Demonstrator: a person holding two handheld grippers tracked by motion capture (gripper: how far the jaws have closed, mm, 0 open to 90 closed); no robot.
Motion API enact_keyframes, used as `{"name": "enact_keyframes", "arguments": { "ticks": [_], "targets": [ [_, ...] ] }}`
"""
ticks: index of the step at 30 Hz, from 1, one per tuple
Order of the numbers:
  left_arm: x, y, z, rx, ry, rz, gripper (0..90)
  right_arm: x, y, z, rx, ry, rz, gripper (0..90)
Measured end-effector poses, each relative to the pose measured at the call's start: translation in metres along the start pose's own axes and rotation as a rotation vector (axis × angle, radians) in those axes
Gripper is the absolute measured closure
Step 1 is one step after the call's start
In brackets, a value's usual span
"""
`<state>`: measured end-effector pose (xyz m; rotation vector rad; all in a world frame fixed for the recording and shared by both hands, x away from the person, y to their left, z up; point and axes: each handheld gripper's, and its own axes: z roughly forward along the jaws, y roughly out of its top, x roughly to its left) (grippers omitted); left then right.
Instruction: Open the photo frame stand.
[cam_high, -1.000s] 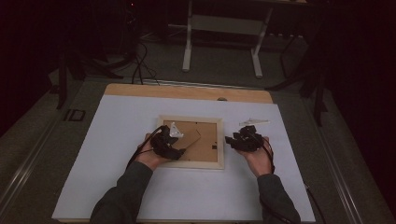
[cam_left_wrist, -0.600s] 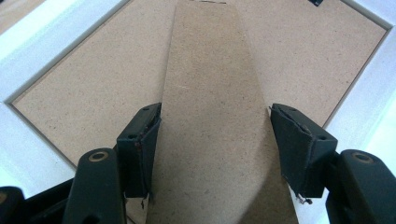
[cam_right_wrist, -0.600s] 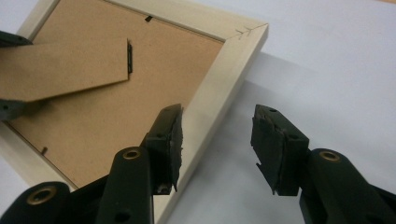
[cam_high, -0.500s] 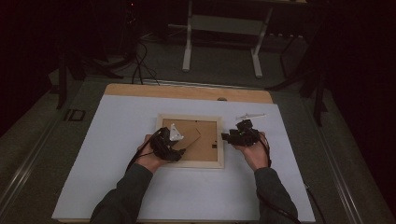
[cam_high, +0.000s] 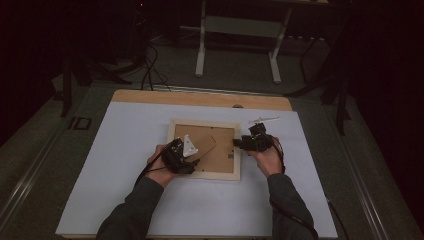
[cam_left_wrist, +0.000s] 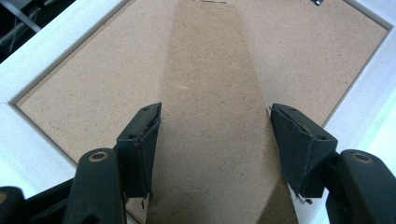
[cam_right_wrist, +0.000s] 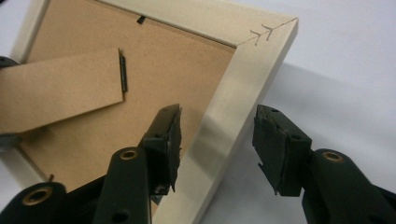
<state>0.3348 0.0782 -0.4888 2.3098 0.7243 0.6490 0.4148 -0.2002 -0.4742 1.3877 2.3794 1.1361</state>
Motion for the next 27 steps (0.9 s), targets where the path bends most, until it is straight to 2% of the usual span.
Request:
{"name": "enact_keyframes", "arguments": {
  "ticks": [10,13,16,22,27],
  "targets": [
    [-0.003,0.000,-0.001,-0.014,0.022,0.022,37.9,-0.014,0.002,0.007,0.032,0.080,0.057,48.5],
    [-0.004,0.001,-0.003,-0.023,0.031,0.035,37.9,-0.021,0.000,0.011,0.041,0.129,0.088,48.8],
    [-0.004,0.000,-0.003,-0.032,0.031,0.043,38.0,-0.023,0.001,0.011,0.037,0.160,0.099,49.7],
    [-0.003,-0.002,-0.003,-0.044,0.025,0.042,37.9,-0.028,-0.001,0.008,0.017,0.185,0.150,56.6],
    [-0.003,-0.003,-0.003,-0.053,0.019,0.036,37.8,-0.026,-0.001,0.005,0.013,0.173,0.152,57.2]
  ]
}}
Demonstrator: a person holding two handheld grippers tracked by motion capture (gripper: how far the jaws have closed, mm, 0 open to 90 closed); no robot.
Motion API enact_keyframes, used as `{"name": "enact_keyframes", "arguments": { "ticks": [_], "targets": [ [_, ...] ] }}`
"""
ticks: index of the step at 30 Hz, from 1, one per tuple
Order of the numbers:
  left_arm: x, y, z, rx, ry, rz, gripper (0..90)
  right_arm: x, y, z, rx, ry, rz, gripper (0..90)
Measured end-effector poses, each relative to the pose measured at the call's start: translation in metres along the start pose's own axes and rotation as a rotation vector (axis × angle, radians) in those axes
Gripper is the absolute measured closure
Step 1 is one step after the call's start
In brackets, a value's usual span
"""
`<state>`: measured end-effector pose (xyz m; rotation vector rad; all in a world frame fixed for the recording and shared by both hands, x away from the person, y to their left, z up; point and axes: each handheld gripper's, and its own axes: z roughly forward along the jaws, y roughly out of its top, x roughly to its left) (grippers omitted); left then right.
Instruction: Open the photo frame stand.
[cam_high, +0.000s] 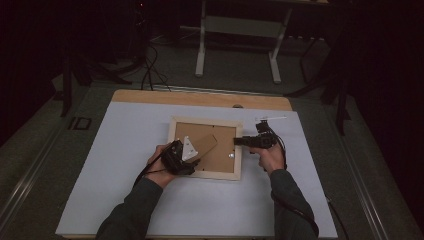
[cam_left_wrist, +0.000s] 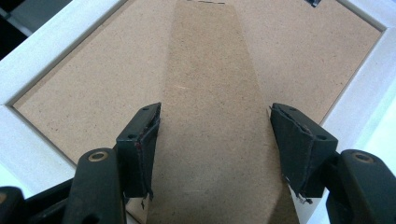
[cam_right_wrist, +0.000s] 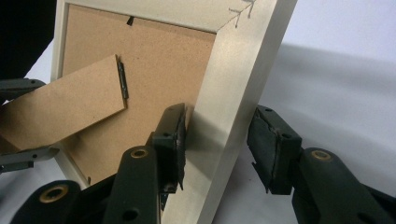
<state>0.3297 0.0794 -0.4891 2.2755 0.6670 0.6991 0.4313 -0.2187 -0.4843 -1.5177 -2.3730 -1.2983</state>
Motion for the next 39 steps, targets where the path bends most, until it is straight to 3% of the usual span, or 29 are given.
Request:
{"name": "enact_keyframes", "arguments": {
  "ticks": [9,13,17,21,22,27,31,33,35,39],
  "targets": [
    [0.003,-0.002,0.002,-0.003,-0.032,-0.022,35.9,0.005,-0.001,-0.003,-0.027,-0.026,0.005,58.2],
    [0.005,-0.001,0.004,-0.005,-0.052,-0.048,28.1,0.008,-0.001,-0.003,-0.041,-0.035,-0.006,58.7],
    [0.014,-0.003,0.002,-0.011,-0.103,-0.116,24.9,0.010,0.000,-0.003,-0.049,-0.041,-0.010,59.1],
    [0.025,-0.005,0.004,0.004,-0.202,-0.212,24.1,0.010,0.000,-0.003,-0.048,-0.044,-0.009,59.2],
    [0.026,-0.005,0.004,0.011,-0.210,-0.223,23.9,0.010,0.000,-0.003,-0.048,-0.046,-0.010,59.2],
    [0.034,-0.009,0.004,0.002,-0.302,-0.302,30.5,0.010,-0.001,-0.003,-0.055,-0.046,-0.007,59.2],
    [0.037,-0.010,0.004,0.000,-0.366,-0.333,37.8,0.011,-0.001,-0.004,-0.055,-0.048,-0.013,59.3],
    [0.039,-0.010,0.003,-0.003,-0.363,-0.349,42.5,0.012,-0.001,-0.004,-0.059,-0.048,-0.017,59.3],
    [0.042,-0.011,0.003,-0.014,-0.387,-0.384,45.2,0.012,-0.001,-0.005,-0.059,-0.050,-0.021,59.3],
    [0.046,-0.012,0.002,-0.029,-0.412,-0.435,45.2,0.013,-0.001,-0.006,-0.065,-0.051,-0.025,59.4]
  ]
}}
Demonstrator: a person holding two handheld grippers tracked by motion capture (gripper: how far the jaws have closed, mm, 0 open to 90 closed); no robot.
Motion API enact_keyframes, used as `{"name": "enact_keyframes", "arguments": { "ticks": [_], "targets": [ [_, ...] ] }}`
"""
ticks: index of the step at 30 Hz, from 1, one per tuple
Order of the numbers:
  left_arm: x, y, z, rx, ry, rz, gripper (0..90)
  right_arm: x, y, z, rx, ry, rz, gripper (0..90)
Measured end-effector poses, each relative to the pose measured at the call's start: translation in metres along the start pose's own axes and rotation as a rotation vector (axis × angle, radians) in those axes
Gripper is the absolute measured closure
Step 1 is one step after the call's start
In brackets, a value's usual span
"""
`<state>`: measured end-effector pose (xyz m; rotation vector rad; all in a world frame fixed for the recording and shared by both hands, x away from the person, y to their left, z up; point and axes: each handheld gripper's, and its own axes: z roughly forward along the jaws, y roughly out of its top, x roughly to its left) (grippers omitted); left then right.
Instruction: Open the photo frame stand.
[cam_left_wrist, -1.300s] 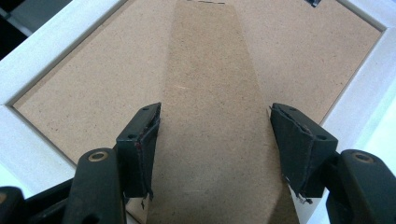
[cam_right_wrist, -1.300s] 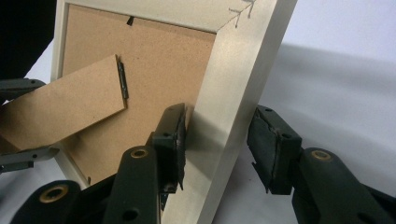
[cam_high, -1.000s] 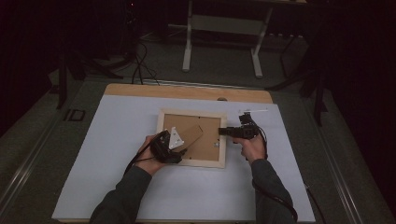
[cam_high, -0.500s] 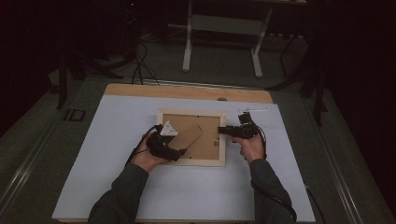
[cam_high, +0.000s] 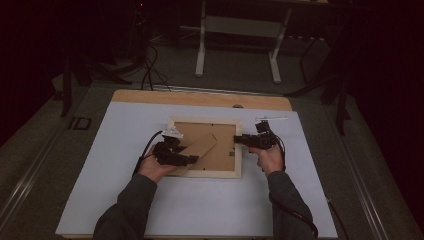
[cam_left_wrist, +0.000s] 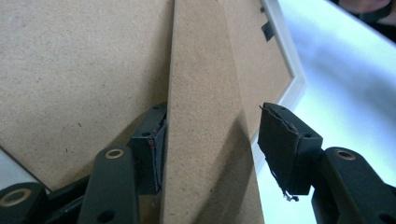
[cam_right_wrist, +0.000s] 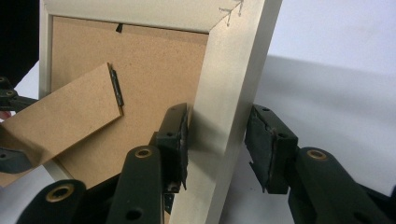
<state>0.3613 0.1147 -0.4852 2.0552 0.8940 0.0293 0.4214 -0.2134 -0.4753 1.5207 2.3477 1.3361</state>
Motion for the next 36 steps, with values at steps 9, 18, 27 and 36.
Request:
{"name": "enact_keyframes", "arguments": {
  "ticks": [9,18,27,36],
  "targets": [
    [-0.004,0.000,0.005,0.044,0.020,0.018,41.4,0.000,0.000,-0.001,-0.011,0.000,-0.004,59.8],
    [-0.004,0.000,0.006,0.051,-0.024,0.003,33.5,0.000,-0.001,-0.002,-0.014,-0.002,-0.003,59.7],
    [-0.009,0.000,0.007,0.058,-0.021,0.050,30.9,0.002,0.000,-0.005,-0.021,-0.007,-0.020,60.0],
    [-0.011,0.001,0.007,0.061,-0.004,0.064,32.0,0.004,0.001,-0.008,-0.022,-0.015,-0.036,60.2]
  ]
}}
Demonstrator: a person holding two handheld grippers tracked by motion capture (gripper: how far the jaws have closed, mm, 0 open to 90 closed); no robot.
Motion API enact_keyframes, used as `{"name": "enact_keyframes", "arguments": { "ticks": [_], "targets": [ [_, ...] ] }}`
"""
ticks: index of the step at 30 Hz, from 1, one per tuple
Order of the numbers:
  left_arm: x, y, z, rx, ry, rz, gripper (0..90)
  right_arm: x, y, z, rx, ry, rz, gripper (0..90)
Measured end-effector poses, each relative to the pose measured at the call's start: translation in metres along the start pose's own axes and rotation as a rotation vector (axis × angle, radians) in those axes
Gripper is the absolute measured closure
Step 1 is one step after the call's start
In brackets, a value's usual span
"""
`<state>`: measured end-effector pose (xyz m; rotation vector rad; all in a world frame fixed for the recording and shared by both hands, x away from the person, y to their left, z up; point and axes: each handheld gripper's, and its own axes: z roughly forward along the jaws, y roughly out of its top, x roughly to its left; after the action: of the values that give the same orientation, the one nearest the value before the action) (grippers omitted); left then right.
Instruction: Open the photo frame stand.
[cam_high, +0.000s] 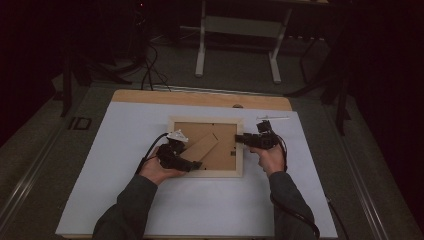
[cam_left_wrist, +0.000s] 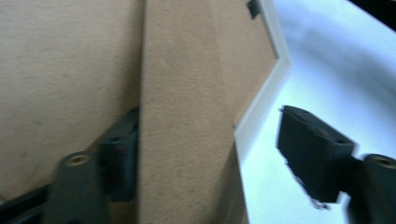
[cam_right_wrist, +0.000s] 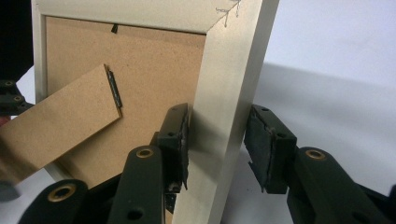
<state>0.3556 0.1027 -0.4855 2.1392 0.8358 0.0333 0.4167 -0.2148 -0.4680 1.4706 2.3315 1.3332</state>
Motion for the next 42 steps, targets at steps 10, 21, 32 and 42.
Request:
{"name": "enact_keyframes", "arguments": {
  "ticks": [10,21,32,42],
  "targets": [
    [-0.007,0.001,-0.001,0.000,0.093,0.061,49.8,0.002,0.002,-0.003,-0.007,-0.005,-0.013,60.7],
    [-0.013,0.004,0.001,0.016,0.133,0.092,50.7,0.004,0.004,-0.008,-0.025,-0.017,-0.026,61.4],
    [-0.016,0.009,0.003,0.024,0.167,0.104,51.2,0.007,0.005,-0.013,-0.047,-0.047,-0.048,61.7],
    [-0.018,0.016,0.007,0.031,0.228,0.127,52.1,0.011,0.008,-0.021,-0.082,-0.076,-0.075,62.4]
  ]
}}
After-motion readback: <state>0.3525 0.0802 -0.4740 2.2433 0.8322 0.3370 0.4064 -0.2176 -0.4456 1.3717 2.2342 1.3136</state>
